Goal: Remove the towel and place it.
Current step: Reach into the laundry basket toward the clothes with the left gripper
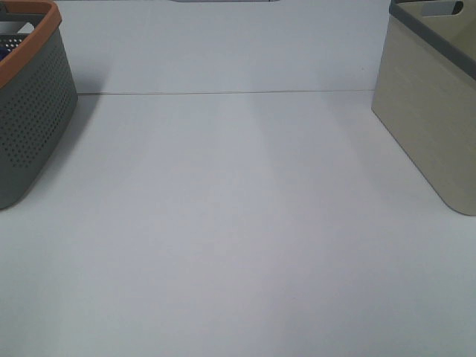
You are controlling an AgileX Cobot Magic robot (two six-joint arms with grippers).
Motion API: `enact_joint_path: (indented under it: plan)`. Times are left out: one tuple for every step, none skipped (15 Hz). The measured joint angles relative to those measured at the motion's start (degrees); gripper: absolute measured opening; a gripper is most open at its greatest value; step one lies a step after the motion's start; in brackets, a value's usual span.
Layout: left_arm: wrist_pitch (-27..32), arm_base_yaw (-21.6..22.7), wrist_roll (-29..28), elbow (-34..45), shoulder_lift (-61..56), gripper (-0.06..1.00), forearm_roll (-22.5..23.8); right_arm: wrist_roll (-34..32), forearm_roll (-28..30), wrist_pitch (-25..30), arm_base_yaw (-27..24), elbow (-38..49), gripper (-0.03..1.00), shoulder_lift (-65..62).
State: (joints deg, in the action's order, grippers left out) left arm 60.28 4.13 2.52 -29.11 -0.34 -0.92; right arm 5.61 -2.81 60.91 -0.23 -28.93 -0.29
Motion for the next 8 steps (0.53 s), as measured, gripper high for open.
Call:
enact_joint_path:
  plan:
    - [0.00,0.00,0.00,0.00,0.00,0.99,0.00,0.00,0.00,0.00,0.00,0.00,0.65,0.00]
    - [0.00,0.00,0.00,0.00,0.00,0.99,0.00,0.00,0.00,0.00,0.00,0.00,0.65,0.00]
    - [0.00,0.00,0.00,0.00,0.00,0.99,0.00,0.00,0.00,0.00,0.00,0.00,0.65,0.00]
    - [0.00,0.00,0.00,0.00,0.00,0.99,0.00,0.00,0.00,0.00,0.00,0.00,0.65,0.00]
    - [0.00,0.00,0.00,0.00,0.00,0.99,0.00,0.00,0.00,0.00,0.00,0.00,0.65,0.00]
    - [0.00,0.00,0.00,0.00,0.00,0.99,0.00,0.00,0.00,0.00,0.00,0.00,0.65,0.00]
    - [0.00,0.00,0.00,0.00,0.00,0.99,0.00,0.00,0.00,0.00,0.00,0.00,0.65,0.00]
    - [0.00,0.00,0.00,0.00,0.00,0.99,0.00,0.00,0.00,0.00,0.00,0.00,0.65,0.00]
